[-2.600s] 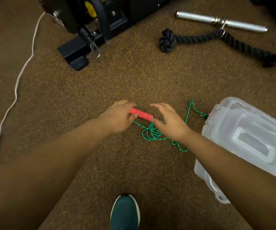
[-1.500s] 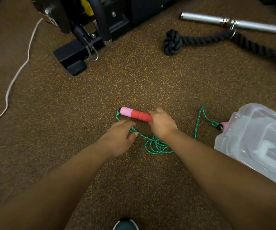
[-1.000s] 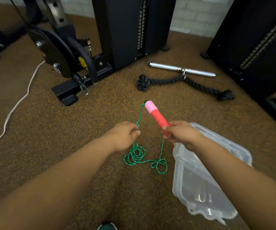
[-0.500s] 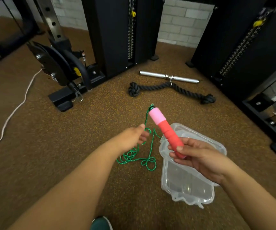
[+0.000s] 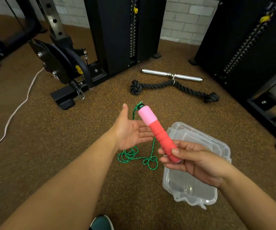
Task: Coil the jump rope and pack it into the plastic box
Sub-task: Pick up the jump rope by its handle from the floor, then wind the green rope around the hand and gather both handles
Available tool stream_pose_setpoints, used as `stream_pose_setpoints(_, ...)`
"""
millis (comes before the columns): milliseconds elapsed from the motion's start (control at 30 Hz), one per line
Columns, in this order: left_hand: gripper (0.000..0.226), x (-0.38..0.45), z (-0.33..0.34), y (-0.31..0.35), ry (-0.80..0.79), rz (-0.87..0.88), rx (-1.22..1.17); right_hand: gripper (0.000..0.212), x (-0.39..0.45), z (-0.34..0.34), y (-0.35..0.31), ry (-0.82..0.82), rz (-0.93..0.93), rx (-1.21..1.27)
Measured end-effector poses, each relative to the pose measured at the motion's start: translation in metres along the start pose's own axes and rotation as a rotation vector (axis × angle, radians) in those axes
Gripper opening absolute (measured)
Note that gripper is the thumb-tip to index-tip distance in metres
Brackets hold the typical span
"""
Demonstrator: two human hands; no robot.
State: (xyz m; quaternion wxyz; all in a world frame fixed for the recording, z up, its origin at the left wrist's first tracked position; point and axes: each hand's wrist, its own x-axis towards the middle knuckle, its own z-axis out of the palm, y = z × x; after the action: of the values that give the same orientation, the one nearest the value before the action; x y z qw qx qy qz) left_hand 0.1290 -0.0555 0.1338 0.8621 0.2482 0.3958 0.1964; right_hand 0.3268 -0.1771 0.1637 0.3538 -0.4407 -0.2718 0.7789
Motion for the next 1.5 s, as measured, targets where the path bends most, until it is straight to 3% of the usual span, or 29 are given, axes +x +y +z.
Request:
stream_pose_setpoints(167, 0.113, -0.008, 0.000, 0.006, -0.056, 0.076, -0.081, 0.071, -0.006, -0.003, 0.008, -0.040, 0.035, -0.011)
stream_pose_setpoints(500, 0.086, -0.017, -0.003, 0.013, -0.021, 0.144, -0.159, 0.040, -0.007, -0.008, 0.018, -0.228, 0.121, -0.079)
stream_pose_setpoints(667, 0.054, -0.021, 0.000, 0.015, 0.016, 0.178, -0.063, 0.044, -0.004, -0.016, 0.022, -0.238, 0.148, -0.133)
stream_pose_setpoints(867, 0.052, -0.025, 0.001, 0.018, -0.010, 0.194, -0.072, 0.044, -0.004, -0.026, 0.020, -0.277, 0.189, -0.264)
stream_pose_setpoints(1067, 0.052, -0.029, 0.011, 0.014, -0.083, 0.133, -0.053, 0.031, 0.010, -0.032, 0.034, -0.155, 0.197, -0.588)
stream_pose_setpoints(1267, 0.052, -0.032, 0.016, 0.016, -0.092, 0.160, -0.091, 0.021, 0.030, -0.023, 0.058, 0.071, 0.031, -0.926)
stream_pose_setpoints(1367, 0.048, -0.035, 0.021, 0.014, -0.098, 0.129, -0.069, 0.027, 0.032, -0.019, 0.057, 0.153, 0.000, -1.156)
stream_pose_setpoints(1433, 0.047, -0.038, 0.028, 0.013, -0.128, 0.124, -0.034, 0.055, 0.029, -0.017, 0.054, 0.107, 0.035, -1.203)
stream_pose_setpoints(1500, 0.046, -0.042, 0.036, 0.012, -0.168, 0.119, 0.045, 0.081, 0.024, -0.012, 0.041, 0.082, 0.033, -1.077)
